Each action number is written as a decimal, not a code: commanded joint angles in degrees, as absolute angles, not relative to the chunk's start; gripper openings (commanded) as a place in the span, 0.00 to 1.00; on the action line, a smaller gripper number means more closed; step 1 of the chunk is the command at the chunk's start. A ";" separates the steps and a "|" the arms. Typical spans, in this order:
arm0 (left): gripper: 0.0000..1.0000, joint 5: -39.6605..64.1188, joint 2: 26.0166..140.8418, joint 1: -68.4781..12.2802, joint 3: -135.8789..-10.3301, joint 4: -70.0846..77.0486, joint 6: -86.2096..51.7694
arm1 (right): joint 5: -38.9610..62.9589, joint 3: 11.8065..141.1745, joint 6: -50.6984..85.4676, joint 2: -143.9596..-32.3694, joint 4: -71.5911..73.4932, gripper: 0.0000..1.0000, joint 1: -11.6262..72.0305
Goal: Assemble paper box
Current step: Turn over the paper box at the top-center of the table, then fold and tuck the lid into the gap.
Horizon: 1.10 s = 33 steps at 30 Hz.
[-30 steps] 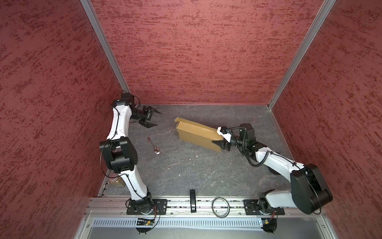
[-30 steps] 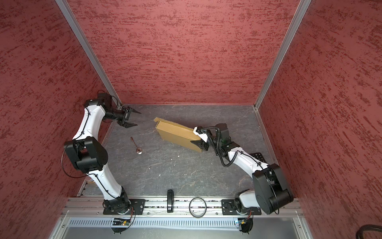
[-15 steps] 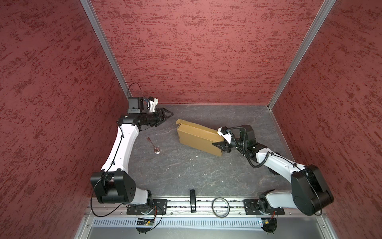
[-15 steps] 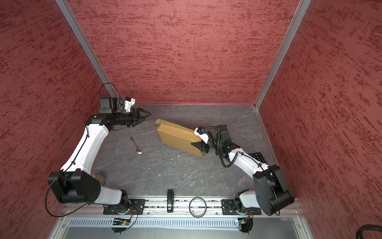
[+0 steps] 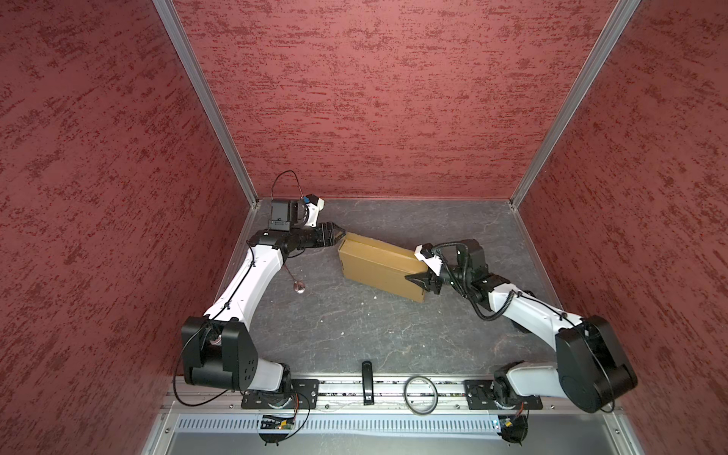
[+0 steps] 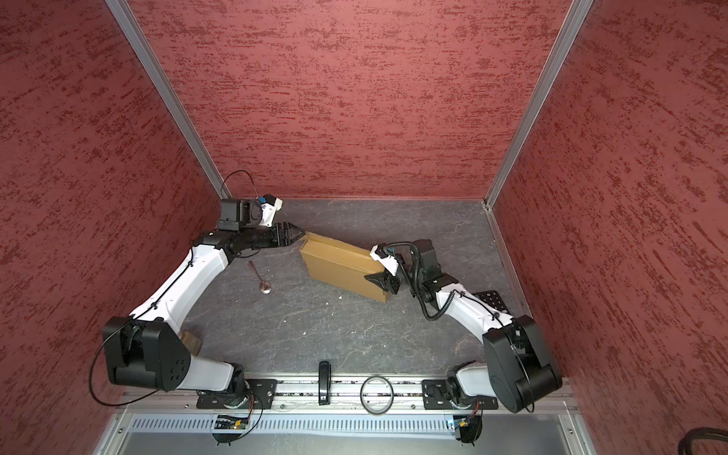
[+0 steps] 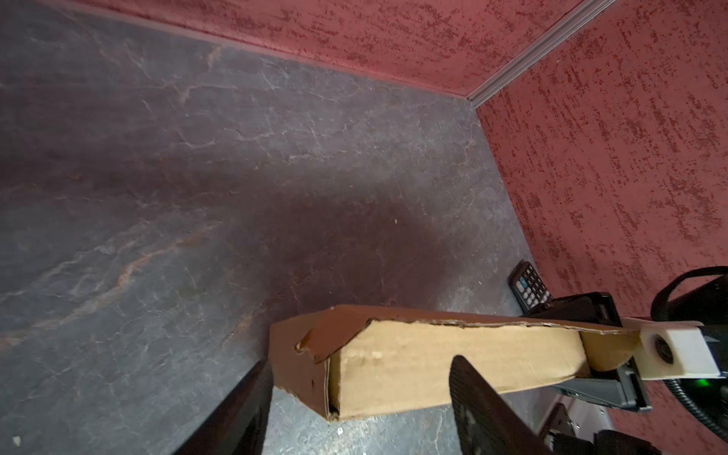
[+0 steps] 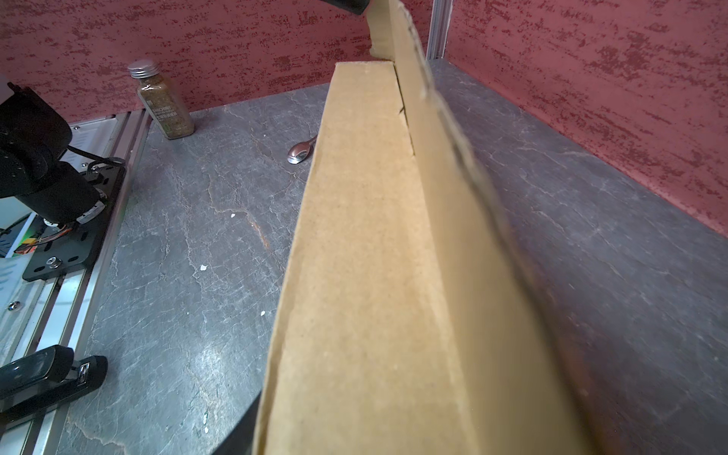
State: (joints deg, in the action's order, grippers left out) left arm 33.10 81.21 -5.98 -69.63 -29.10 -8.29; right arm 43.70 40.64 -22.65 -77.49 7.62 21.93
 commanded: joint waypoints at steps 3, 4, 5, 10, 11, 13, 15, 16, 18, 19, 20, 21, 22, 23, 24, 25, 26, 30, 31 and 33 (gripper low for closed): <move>0.72 33.05 80.32 -6.50 -69.64 -24.31 -5.76 | 45.33 40.32 -22.77 -76.03 8.57 0.37 22.32; 0.72 33.64 80.74 -6.65 -69.81 -24.32 -5.73 | 45.34 40.26 -22.76 -76.11 8.48 0.37 22.32; 0.72 34.04 81.26 -7.00 -70.03 -24.33 -5.50 | 45.35 40.39 -22.80 -76.11 8.36 0.37 22.32; 0.70 33.40 82.69 -9.07 -70.86 -24.62 -4.40 | 45.09 40.49 -22.92 -75.81 8.09 0.37 22.32; 0.68 33.60 82.94 -9.31 -70.82 -24.41 -4.38 | 44.96 40.55 -22.92 -75.85 8.04 0.37 22.32; 0.67 33.92 83.32 -9.66 -70.89 -24.26 -4.39 | 44.84 40.53 -22.87 -75.78 8.08 0.37 22.31; 0.66 33.85 83.69 -9.73 -71.01 -24.52 -4.49 | 44.82 40.55 -22.88 -75.76 8.02 0.37 22.32; 0.66 33.68 83.74 -9.73 -71.01 -24.54 -4.49 | 44.82 40.54 -22.88 -75.76 8.09 0.37 22.32; 0.66 33.49 83.66 -9.69 -70.67 -24.52 -4.72 | 44.74 40.46 -22.87 -75.85 8.09 0.37 22.32; 0.66 33.47 83.56 -9.75 -70.62 -24.52 -4.94 | 44.76 40.46 -22.89 -75.88 8.09 0.37 22.31; 0.66 33.53 83.50 -9.76 -70.42 -24.52 -5.17 | 44.65 40.43 -22.92 -76.09 7.99 0.37 22.32; 0.66 33.65 83.37 -9.76 -70.29 -24.33 -5.57 | 44.56 40.45 -22.96 -76.20 7.99 0.37 22.32; 0.66 33.82 83.21 -9.80 -70.18 -24.19 -5.99 | 44.56 40.60 -23.01 -76.36 7.92 0.37 22.31; 0.66 33.87 83.16 -9.90 -69.94 -24.04 -6.35 | 44.56 40.62 -22.95 -76.46 7.91 0.37 22.30; 0.66 33.88 83.08 -10.01 -69.81 -23.95 -6.65 | 44.48 40.63 -22.94 -76.55 7.91 0.37 22.32; 0.65 33.93 83.05 -10.25 -69.86 -24.10 -6.91 | 44.47 40.62 -22.98 -76.55 8.00 0.37 22.32; 0.64 33.76 83.00 -10.48 -69.85 -24.21 -7.07 | 44.43 40.73 -23.10 -76.55 8.00 0.37 22.32; 0.60 32.65 82.38 -11.64 -69.75 -25.19 -7.21 | 44.18 40.86 -23.20 -76.63 7.82 0.37 22.32; 0.58 32.19 82.07 -11.73 -69.41 -25.17 -7.25 | 44.21 40.83 -23.20 -76.70 7.90 0.37 22.32; 0.57 31.68 81.53 -11.84 -68.75 -25.06 -7.55 | 44.14 40.80 -22.98 -76.77 8.00 0.37 22.32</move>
